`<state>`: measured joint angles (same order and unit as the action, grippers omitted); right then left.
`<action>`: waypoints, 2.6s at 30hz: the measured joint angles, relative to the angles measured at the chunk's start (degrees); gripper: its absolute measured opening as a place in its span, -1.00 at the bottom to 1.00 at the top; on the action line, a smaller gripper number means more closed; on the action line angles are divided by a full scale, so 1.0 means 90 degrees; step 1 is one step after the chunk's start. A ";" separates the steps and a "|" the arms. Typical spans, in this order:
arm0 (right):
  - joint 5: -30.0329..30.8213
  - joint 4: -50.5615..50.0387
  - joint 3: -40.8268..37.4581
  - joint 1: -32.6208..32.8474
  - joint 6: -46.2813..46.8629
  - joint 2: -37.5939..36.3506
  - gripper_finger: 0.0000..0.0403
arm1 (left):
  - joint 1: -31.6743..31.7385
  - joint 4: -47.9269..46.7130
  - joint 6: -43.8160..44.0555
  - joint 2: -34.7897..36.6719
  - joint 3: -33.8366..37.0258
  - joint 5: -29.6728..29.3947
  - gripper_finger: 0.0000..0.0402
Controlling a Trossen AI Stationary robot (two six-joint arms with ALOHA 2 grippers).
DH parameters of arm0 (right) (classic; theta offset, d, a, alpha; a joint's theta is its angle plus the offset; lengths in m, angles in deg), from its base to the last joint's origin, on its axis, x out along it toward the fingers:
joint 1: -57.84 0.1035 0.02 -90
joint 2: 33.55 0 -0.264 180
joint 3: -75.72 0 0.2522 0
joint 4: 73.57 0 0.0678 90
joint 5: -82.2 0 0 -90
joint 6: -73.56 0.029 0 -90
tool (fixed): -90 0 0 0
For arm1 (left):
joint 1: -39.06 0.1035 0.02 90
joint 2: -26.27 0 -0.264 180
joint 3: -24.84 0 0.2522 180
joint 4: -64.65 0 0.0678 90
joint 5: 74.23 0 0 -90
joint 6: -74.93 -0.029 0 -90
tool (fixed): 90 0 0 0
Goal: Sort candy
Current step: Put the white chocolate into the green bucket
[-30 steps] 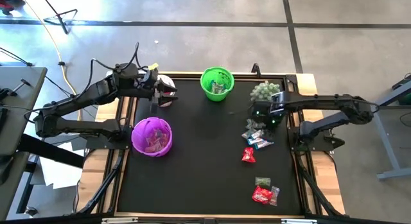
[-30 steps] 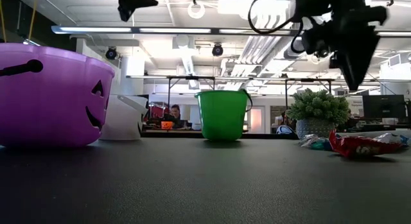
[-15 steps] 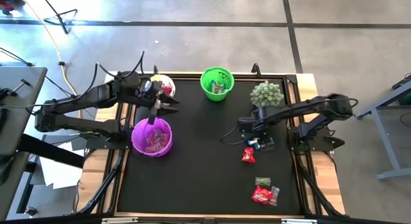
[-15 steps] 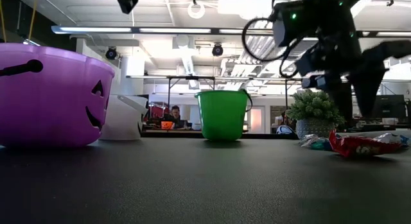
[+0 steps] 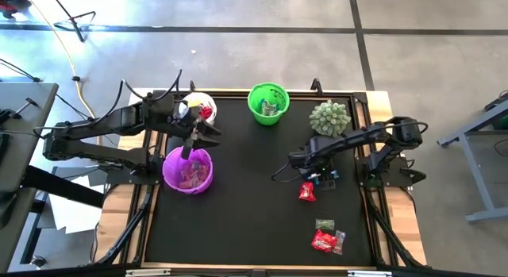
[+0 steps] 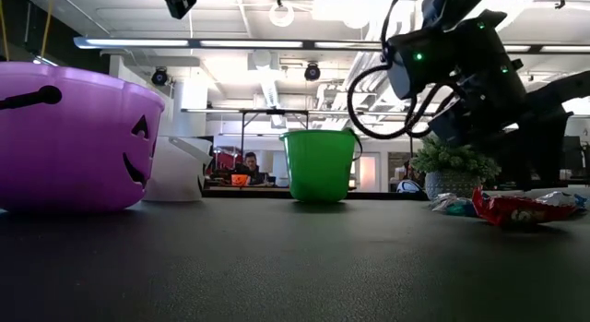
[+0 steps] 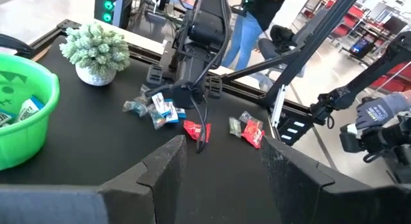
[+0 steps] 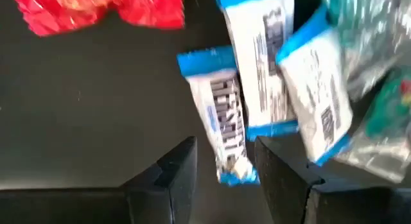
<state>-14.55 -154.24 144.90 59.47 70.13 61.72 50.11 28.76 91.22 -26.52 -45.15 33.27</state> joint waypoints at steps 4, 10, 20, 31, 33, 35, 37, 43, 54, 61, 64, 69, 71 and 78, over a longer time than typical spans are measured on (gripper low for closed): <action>0.0032 0.0320 0.0000 0.0077 -0.0120 0.0000 -0.25 | 0.0000 -0.0039 0.0012 0.0000 0.0000 0.0000 -0.07; 0.0037 0.0434 0.0000 0.0083 0.0010 0.0017 -0.25 | 0.0001 -0.0075 0.0012 0.0000 0.0000 -0.0002 -0.07; -0.0360 0.0741 -0.0787 0.0090 0.0610 0.0017 -0.25 | 0.0002 -0.0121 0.0012 0.0000 0.0000 -0.0030 -0.07; -0.0063 0.1112 -0.1077 0.0087 0.0691 -0.0004 -0.50 | 0.0003 -0.0061 0.0187 -0.0002 0.0000 -0.0506 -0.07; -0.0036 0.1099 -0.1041 0.0087 0.0684 -0.0005 -0.64 | 0.0004 -0.0061 0.0192 -0.0002 0.0000 -0.0571 -0.07; -0.0034 0.1089 -0.1026 0.0085 0.0706 -0.0005 -0.79 | 0.0004 -0.0052 0.0226 -0.0002 0.0000 -0.0631 -0.07; -0.0047 0.1057 -0.1019 0.0085 0.0802 -0.0007 -0.92 | 0.0005 -0.0049 0.0304 -0.0002 0.0000 -0.0668 -0.07; -0.0233 0.0371 -0.0763 0.0087 0.1135 -0.0031 -0.91 | 0.0002 -0.0049 0.0466 -0.0002 0.0000 -0.0668 -0.07; 0.1123 0.0335 0.0774 -0.0248 0.1094 -0.0668 -0.93 | 0.0002 -0.0047 0.0375 -0.0002 0.0000 -0.0673 -0.07; 0.2468 0.2433 0.2037 -0.1244 0.0051 -0.0675 -0.90 | 0.0002 0.0107 0.0292 -0.0084 0.0000 -0.0687 -0.07; 0.2362 0.3663 0.2299 -0.1824 -0.0112 -0.0675 -0.90 | 0.0002 0.0115 0.0292 -0.0092 0.0000 -0.0687 -0.07; 0.2194 0.5050 0.2366 -0.2821 -0.0011 -0.0664 -0.90 | 0.0002 0.0117 0.0333 -0.0092 0.0000 -0.0685 -0.07; 0.1868 0.5302 0.2368 -0.3184 0.0304 -0.0599 -0.90 | 0.0005 0.0114 0.0332 -0.0092 0.0000 -0.0685 -0.07; 0.0115 0.5899 0.2368 -0.3892 0.1194 0.0047 -0.89 | 0.0077 0.0117 0.0279 -0.0092 0.0000 -0.0746 -0.07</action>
<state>-13.51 -101.14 166.21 24.45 80.87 62.14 50.80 29.81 93.73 -27.35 -45.15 26.56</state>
